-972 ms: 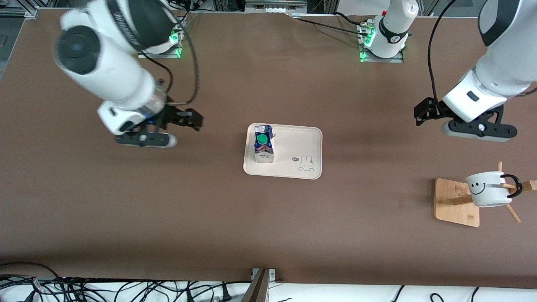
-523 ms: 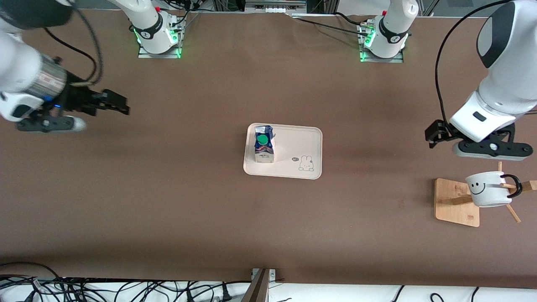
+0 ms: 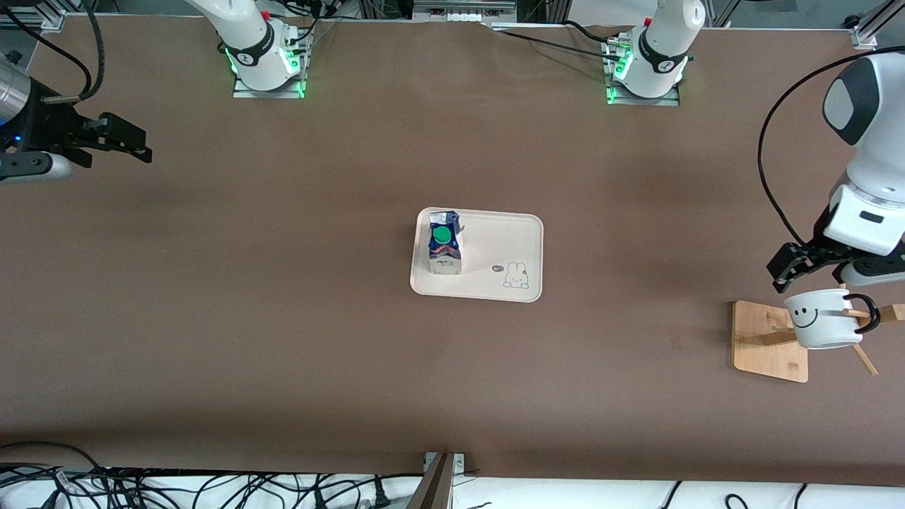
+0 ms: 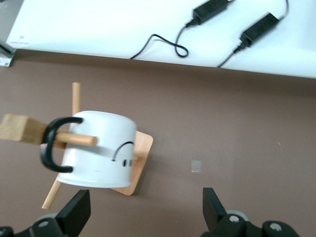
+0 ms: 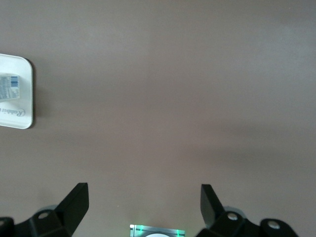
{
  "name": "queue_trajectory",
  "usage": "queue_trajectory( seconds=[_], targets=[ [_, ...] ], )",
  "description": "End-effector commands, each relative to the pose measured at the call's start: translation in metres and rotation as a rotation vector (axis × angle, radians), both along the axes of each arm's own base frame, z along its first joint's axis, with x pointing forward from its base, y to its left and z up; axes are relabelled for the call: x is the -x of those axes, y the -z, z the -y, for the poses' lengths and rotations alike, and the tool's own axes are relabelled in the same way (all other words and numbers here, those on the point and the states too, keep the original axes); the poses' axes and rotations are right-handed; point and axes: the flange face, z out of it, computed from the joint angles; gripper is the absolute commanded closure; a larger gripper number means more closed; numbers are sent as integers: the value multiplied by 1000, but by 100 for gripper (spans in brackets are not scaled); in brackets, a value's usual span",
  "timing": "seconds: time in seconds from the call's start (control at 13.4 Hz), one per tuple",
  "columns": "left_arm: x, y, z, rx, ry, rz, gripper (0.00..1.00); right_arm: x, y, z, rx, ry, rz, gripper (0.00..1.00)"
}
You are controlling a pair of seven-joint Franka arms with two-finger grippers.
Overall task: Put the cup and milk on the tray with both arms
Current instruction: 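Withdraw the right gripper while the left gripper reaches the white mug, then grasp the white mug by its rim with the left gripper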
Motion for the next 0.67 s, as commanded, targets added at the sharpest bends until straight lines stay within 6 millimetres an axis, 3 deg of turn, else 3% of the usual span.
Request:
queue_trajectory(
  seconds=[0.0,0.07,0.22,0.37,0.6],
  targets=[
    [34,24,-13,63,-84,47,0,0,-3,-15,35,-36,24,0],
    [49,42,-30,68,-112,57,0,-1,-5,-14,33,-33,30,0],
    [64,69,-33,79,-99,155,0,-3,-4,-15,35,-36,24,0],
    [57,74,-32,84,-76,248,0,-7,-6,-16,31,-33,38,0],
    [40,99,-43,109,-83,389,0,-17,-10,-18,23,-30,52,0]
  ],
)
